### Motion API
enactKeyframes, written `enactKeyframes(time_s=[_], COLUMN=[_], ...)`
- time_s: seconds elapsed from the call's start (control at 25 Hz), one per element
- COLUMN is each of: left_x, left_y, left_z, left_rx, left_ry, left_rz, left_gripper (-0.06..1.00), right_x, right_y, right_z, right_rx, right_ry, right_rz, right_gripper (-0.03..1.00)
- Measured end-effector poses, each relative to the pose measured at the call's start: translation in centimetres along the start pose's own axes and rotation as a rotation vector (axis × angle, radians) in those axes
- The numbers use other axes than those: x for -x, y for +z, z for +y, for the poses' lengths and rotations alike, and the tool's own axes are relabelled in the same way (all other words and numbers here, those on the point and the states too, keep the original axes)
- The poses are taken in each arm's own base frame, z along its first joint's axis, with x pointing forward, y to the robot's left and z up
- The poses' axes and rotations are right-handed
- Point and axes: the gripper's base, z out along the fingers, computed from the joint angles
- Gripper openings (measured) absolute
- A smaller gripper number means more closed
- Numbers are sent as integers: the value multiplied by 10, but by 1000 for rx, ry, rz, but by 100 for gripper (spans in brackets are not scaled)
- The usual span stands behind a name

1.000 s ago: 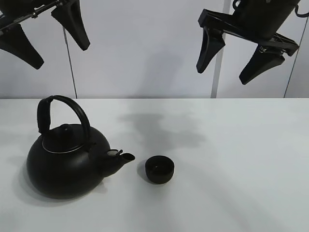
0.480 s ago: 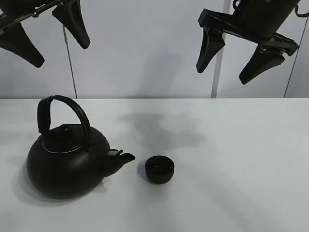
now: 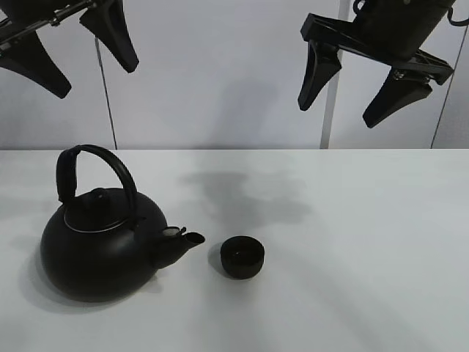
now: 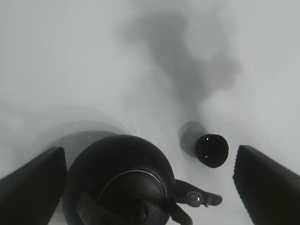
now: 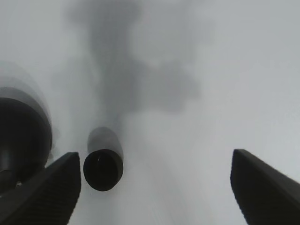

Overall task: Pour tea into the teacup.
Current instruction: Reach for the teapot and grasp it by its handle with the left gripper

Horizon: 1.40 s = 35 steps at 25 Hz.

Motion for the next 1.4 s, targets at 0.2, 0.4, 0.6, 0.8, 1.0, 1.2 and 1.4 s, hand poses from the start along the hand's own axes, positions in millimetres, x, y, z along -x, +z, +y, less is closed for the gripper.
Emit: enactKeyframes(time_s=[0.2, 0.4, 0.6, 0.8, 1.0, 1.2, 1.4], left_x=[-7, -33, -88, -147, -192, -219, -229], left_y=[-13, -58, -53, -12, 10, 18, 33], left_z=[-4, -30, -37, -16, 9, 17, 19], left_rx=[6, 112, 202, 255, 308, 302, 269], left_ry=[40, 231, 427, 453, 436, 490, 550], left_rz=[-39, -392, -637, -748, -831, -815, -752], left_gripper=[68, 68, 68, 68, 68, 67, 66], right_x=[1, 7, 14, 22, 29, 34, 36], right_y=[0, 0, -1, -3, -5, -6, -7], right_z=[0, 0, 0, -1, -1, -1, -1], right_rx=[0, -2, -3, -6, -8, -7, -8], right_ry=[1, 1, 1, 1, 1, 4, 4], right_rz=[-10, -72, -157, -247, -320, -377, -401], right_gripper=[60, 60, 60, 60, 60, 60, 60])
